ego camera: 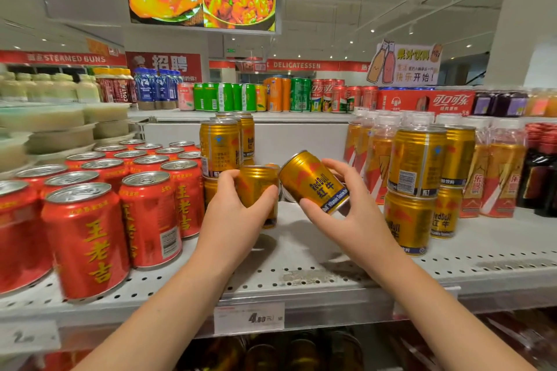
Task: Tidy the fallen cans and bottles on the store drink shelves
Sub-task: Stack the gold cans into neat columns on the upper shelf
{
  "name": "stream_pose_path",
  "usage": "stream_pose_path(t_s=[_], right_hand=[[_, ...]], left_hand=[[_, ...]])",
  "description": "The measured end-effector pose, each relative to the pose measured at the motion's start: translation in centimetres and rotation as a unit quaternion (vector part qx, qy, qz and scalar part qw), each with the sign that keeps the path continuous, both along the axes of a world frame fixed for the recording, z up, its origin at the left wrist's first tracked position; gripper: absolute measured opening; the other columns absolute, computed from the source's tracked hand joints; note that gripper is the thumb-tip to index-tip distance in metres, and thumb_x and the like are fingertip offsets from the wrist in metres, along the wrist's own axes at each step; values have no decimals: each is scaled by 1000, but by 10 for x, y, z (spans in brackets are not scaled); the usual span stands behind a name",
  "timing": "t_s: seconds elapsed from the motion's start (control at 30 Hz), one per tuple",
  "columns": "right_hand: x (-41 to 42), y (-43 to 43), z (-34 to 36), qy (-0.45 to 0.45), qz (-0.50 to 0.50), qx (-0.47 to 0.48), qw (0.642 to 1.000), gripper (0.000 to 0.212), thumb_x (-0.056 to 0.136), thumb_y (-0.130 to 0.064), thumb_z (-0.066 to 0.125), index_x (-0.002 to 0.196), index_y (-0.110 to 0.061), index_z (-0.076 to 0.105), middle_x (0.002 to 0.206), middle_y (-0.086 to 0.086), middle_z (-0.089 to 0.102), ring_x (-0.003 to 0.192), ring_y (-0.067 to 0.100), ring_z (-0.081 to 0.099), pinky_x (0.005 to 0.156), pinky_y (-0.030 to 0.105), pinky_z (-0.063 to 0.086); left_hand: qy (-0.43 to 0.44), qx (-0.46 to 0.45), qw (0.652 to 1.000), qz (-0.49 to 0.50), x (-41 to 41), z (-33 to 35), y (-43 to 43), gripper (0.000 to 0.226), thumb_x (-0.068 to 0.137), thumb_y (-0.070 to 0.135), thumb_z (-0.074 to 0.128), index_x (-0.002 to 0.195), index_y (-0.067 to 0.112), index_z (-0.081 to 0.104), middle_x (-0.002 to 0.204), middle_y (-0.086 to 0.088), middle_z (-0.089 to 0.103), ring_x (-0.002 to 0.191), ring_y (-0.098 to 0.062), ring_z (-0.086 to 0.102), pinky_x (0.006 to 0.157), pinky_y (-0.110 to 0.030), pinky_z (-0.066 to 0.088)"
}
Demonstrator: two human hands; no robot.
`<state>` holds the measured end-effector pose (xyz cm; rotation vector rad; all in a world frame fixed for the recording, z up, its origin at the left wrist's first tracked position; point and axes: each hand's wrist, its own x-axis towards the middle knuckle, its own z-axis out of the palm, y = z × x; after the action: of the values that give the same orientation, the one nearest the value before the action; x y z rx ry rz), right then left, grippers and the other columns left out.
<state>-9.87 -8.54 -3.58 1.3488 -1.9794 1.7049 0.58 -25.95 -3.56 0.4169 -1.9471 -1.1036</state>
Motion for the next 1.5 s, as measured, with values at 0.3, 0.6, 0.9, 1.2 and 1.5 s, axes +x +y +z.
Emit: stream_pose_path(t_s=[0.3,0.6,0.9,1.2,1.5], right_hand=[[-1,-4,-2,29,2,55,998,75,80,-49,77,144,-41,37,132,-17,50,119,1,55,93,23,53],[-16,-12,-10,-13,-9,117,993,90,67,-65,80,142,-41,38,136,-20,55,124,-1,53,106,33,47],[-10,-12,-7,-55,26,130,990,65,71,-53,82,125,-51,45,111,-36,60,104,-12,61,77,4,48],[-9,-10,-6,-78,29,118,989,58,80,-58,73,129,-45,46,115,-35,62,105,-14,60,77,5,49],[-5,-5,-4,-44,-10,136,990,53,82,-54,68,130,-56,44,120,-30,62,108,-9,59,91,28,54]], left_hand=[[17,6,999,-30,-1,2,3,51,85,56,73,125,34,50,98,20,70,87,12,64,64,-10,50],[145,-14,988,-49,3,22,2,53,89,46,77,134,33,52,112,28,66,105,11,60,80,-3,46],[106,-46,988,-102,-22,52,22,61,84,59,74,136,34,54,119,20,66,112,1,61,89,-24,54],[73,-37,987,-135,-37,45,28,54,83,60,75,130,40,56,122,17,67,115,-4,63,93,-35,58],[-59,-22,983,-174,-29,11,21,60,74,61,80,126,42,56,114,24,71,100,10,66,71,-10,54]])
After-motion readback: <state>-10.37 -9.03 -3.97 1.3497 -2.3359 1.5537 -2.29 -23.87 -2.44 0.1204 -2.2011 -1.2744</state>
